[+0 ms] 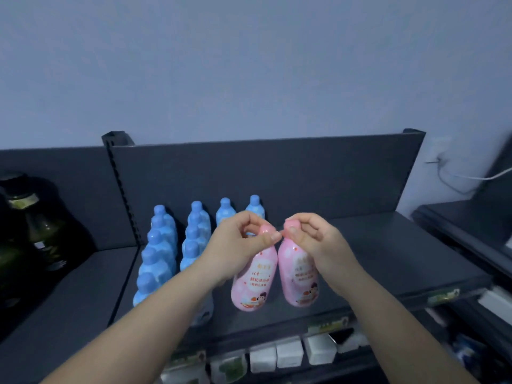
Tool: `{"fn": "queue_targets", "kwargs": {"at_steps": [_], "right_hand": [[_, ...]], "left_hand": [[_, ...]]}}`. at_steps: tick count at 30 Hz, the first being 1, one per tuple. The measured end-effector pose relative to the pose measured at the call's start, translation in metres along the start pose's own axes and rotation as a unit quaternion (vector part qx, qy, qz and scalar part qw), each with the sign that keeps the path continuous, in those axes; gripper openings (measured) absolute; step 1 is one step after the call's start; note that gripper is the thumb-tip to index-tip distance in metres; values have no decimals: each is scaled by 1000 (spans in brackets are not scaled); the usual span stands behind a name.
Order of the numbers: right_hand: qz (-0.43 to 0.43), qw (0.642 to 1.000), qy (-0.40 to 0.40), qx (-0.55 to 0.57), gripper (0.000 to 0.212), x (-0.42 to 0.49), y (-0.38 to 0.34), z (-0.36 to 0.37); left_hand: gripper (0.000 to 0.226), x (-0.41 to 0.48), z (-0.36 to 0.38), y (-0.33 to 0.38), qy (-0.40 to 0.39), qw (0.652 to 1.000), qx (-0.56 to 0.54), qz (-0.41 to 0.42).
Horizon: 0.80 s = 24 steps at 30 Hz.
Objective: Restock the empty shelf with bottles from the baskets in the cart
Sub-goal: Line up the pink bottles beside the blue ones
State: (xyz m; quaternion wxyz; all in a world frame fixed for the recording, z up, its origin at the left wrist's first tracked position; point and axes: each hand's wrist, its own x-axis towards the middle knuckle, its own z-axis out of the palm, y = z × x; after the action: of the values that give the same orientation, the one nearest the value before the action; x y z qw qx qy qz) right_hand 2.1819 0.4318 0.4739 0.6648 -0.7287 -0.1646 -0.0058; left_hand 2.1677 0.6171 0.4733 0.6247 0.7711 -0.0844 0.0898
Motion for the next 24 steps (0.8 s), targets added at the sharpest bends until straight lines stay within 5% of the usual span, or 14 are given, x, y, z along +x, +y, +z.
{"fn": "queue_targets", "kwargs": {"at_steps": [14, 24], "right_hand": [[16, 990, -70, -118, 15, 108, 62, -2], [-25, 977, -83, -195, 20, 135, 99, 7]], "left_hand": [[29, 104, -34, -51, -44, 949, 306, -55], [25, 101, -39, -68, 23, 925, 355, -130]]}}
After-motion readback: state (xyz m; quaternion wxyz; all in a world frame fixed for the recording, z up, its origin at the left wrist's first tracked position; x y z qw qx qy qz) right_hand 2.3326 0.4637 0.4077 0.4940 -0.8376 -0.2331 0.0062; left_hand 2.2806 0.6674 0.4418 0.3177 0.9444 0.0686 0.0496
